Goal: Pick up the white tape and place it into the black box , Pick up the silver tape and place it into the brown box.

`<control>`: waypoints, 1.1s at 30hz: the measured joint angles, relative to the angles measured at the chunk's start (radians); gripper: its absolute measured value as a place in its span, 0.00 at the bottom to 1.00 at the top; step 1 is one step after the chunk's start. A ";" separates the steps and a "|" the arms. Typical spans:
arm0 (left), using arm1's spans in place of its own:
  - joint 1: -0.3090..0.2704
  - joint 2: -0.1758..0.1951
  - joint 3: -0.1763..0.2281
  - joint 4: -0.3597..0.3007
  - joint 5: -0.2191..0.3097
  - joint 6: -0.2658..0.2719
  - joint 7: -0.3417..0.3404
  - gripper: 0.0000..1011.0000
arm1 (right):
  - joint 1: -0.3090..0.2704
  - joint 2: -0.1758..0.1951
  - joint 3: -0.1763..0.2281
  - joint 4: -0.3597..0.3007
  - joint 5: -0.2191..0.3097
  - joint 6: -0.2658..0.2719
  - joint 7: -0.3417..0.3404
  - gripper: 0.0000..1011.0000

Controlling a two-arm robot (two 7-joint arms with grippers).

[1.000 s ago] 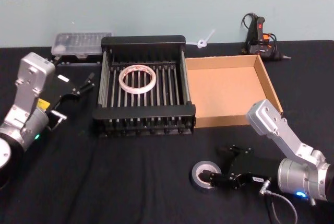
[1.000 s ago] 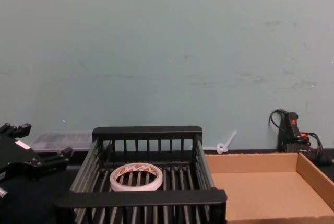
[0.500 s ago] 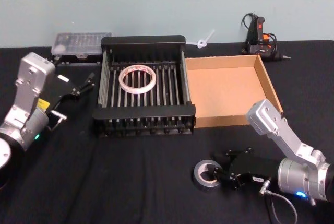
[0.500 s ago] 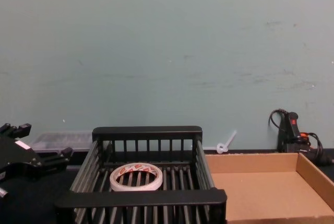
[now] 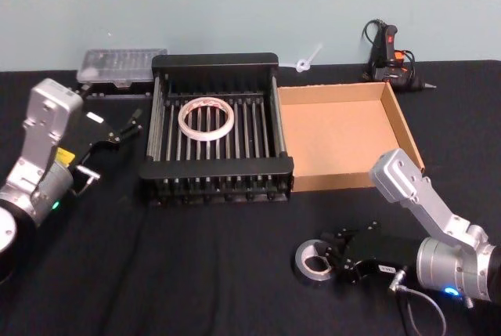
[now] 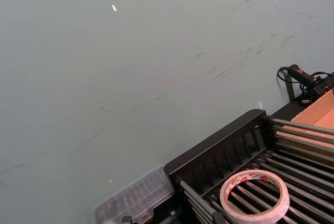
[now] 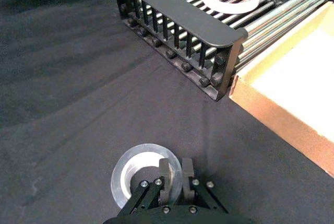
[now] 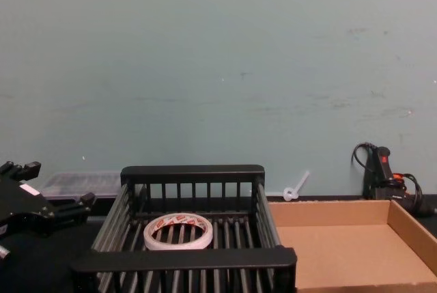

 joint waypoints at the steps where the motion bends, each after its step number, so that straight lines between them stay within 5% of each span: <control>1: 0.000 0.000 0.000 0.000 0.000 0.000 0.000 0.99 | 0.000 0.000 0.000 0.000 0.000 0.000 0.000 0.15; 14: 0.000 0.000 0.000 0.000 0.000 0.000 0.000 0.99 | -0.007 0.002 0.015 -0.002 0.015 -0.029 0.013 0.15; 33: 0.000 0.000 0.000 0.000 0.000 0.000 0.000 0.99 | 0.010 -0.015 0.116 0.011 0.029 -0.090 -0.075 0.15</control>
